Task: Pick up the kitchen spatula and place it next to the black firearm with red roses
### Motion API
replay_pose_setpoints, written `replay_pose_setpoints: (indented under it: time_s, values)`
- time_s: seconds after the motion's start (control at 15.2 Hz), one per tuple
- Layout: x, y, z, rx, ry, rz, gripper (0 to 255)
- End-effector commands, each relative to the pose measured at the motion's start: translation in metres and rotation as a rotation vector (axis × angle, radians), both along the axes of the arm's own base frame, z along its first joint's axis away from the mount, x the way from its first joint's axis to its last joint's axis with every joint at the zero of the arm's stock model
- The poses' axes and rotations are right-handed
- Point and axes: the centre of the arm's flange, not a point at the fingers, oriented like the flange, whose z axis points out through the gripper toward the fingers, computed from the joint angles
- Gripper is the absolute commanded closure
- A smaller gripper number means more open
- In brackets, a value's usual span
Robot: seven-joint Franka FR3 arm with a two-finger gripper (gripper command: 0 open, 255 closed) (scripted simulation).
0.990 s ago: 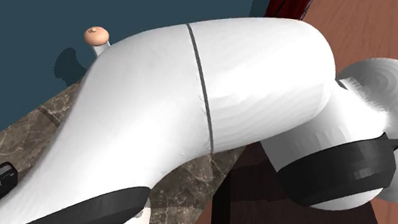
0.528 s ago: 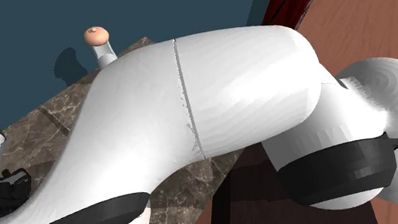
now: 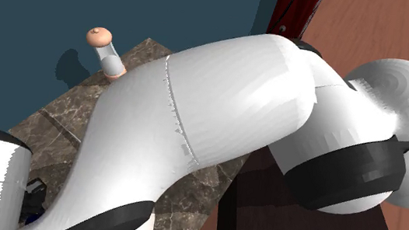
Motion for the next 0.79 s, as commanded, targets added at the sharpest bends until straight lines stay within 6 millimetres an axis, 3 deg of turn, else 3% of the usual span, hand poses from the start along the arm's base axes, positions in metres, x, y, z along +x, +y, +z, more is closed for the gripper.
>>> replay_pose_setpoints:
  time_s: [0.0, 0.07, 0.59, 0.66, 0.73]
  values:
    - [0.0001, 0.0007, -0.0124, 0.0, 0.001, 0.0, 255]
    - [0.0001, 0.0007, -0.0195, 0.0, 0.001, 0.0, 255]
    - [0.0001, 0.0007, -0.0195, 0.0, 0.001, 0.0, 255]
    - [0.0002, 0.0007, -0.0194, -0.001, 0.001, 0.0, 0]
    - [0.0002, 0.0008, -0.0193, -0.001, 0.001, 0.0, 0]
